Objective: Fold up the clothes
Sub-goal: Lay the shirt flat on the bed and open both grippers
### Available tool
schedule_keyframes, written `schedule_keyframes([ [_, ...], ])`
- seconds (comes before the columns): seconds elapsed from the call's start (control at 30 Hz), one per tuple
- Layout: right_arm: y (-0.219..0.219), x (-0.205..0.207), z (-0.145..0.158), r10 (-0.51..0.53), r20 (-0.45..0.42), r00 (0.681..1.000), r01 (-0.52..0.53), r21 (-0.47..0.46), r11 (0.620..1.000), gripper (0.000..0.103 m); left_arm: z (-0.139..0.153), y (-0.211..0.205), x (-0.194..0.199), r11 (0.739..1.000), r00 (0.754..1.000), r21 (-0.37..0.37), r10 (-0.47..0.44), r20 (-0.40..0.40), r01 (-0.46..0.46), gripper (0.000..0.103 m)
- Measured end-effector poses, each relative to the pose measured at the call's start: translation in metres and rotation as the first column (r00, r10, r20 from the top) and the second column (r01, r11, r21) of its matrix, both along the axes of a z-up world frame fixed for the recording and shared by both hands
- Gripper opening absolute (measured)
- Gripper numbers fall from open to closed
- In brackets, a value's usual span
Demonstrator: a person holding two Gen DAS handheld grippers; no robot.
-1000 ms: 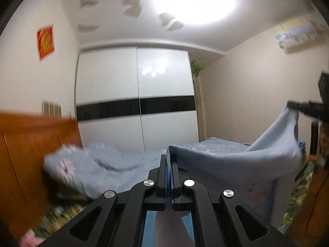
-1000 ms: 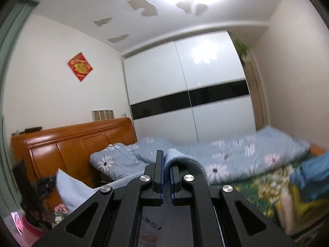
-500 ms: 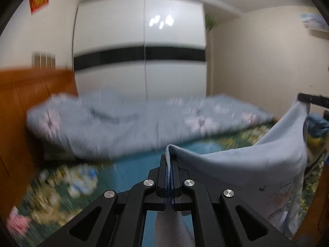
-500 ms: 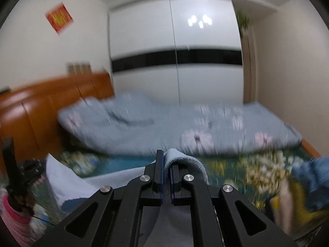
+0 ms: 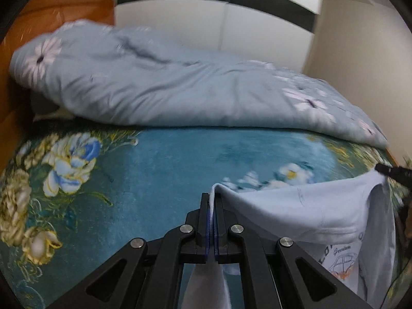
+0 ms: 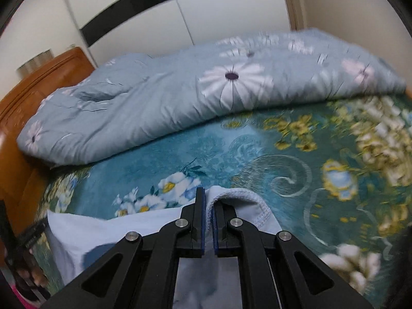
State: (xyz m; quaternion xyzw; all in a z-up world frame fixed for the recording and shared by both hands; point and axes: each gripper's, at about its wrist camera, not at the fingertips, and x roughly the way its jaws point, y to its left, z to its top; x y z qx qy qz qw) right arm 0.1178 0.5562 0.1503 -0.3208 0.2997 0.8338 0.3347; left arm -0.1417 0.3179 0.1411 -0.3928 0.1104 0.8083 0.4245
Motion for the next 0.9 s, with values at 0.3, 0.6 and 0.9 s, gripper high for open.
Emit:
schedule_keyframes([
  [0.3, 0.029, -0.072, -0.085, 0.050, 0.138, 0.989, -0.034, -0.112, 0.993, 0.005, -0.090, 0.026, -0.052, 0.976, 0.975, -0.191, 0.134, 0.175, -0.100, 0.002],
  [0.6, 0.018, -0.010, -0.055, 0.131, 0.052, 0.990, -0.125, -0.106, 0.986, 0.043, -0.105, 0.010, -0.051, 0.988, 0.955, -0.119, 0.128, 0.266, -0.100, 0.003],
  [0.9, -0.053, 0.105, -0.086, 0.114, 0.157, 0.981, -0.089, -0.157, 0.984, 0.043, -0.056, -0.058, 0.046, 0.994, 0.969, 0.065, -0.096, 0.228, 0.083, 0.047],
])
